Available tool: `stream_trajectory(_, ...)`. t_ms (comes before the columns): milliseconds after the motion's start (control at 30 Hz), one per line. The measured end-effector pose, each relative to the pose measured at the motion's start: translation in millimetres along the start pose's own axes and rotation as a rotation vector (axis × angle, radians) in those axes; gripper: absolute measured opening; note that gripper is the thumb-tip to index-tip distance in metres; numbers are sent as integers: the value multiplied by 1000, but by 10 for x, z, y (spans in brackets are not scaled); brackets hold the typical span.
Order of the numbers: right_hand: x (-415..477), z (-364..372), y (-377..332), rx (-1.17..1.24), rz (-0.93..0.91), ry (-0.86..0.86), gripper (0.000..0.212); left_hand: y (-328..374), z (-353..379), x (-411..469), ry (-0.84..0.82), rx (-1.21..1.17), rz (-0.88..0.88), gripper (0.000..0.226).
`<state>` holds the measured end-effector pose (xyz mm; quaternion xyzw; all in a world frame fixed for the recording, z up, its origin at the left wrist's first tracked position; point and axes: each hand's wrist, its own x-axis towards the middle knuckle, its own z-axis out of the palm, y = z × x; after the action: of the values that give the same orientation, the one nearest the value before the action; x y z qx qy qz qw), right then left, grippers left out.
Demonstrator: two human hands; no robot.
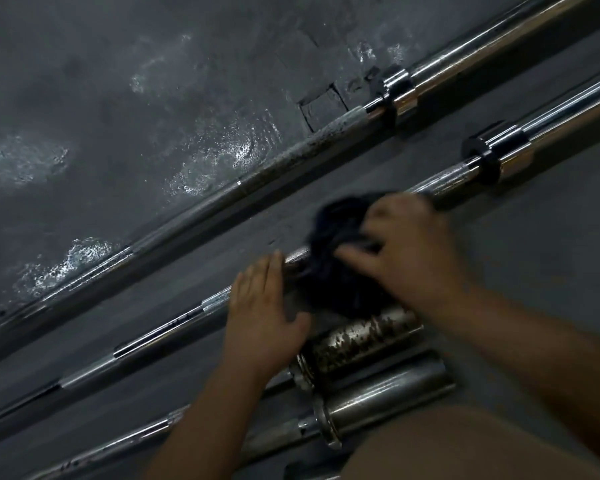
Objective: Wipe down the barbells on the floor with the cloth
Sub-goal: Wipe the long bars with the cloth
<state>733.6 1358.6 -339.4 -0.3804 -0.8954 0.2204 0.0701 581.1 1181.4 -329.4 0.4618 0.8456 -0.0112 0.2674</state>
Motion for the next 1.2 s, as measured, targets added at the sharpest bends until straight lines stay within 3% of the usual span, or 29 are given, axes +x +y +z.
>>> stream_trajectory(100,188,-297,493,9,352,149,44,96,118,-118,-23,-16,-9,103)
stream_trajectory(167,127,-221,208,-62,408,130,37,114,194,-130,-13,15,-22,106)
stream_trajectory(233,34,-31,-348,-40,243,27,34,59,221,-93,1,22,-25,104)
stream_trajectory(300,-93,183,-758,20,-38,-91,40,-23,162,-2,-37,12,-17,98)
stream_trajectory(400,33,164,-648,94,-224,-143,52,-139,-10,241,-122,13,-32,97)
stream_trajectory(467,170,-20,-285,82,-140,-31,49,-166,-128,386,-78,0,-30,104)
stream_trajectory(567,438,-339,331,68,157,144,35,-240,-229,601,-22,19,-35,105)
stream_trajectory(633,566,-349,352,142,346,196,31,-280,-288,747,-9,49,-45,104)
stream_trajectory(700,621,-173,34,198,365,129,60,-284,-332,825,-9,72,-59,103)
stream_trajectory(733,594,-43,-179,207,290,26,61,-278,-337,826,4,71,-58,103)
stream_trajectory(800,402,155,-592,177,40,-287,49,-256,-345,744,27,50,-48,106)
stream_trajectory(833,270,141,-667,189,-31,-359,40,-249,-340,688,21,33,-33,107)
stream_trajectory(900,222,-57,-517,348,58,-208,32,-252,-298,563,11,-9,-5,107)
stream_trajectory(1000,450,-351,-41,429,280,324,23,-168,-219,358,16,-28,-19,105)
stream_trajectory(1033,501,-391,77,388,350,405,25,-112,-183,271,11,-39,-20,104)
stream_trajectory(1067,523,-356,129,319,419,392,30,-59,-155,179,12,-61,-22,102)
stream_trajectory(1133,410,-145,33,82,452,201,41,6,-155,32,34,-144,-38,92)
stream_trajectory(1200,236,3,-221,38,240,-19,42,16,-180,-7,125,-224,-34,76)
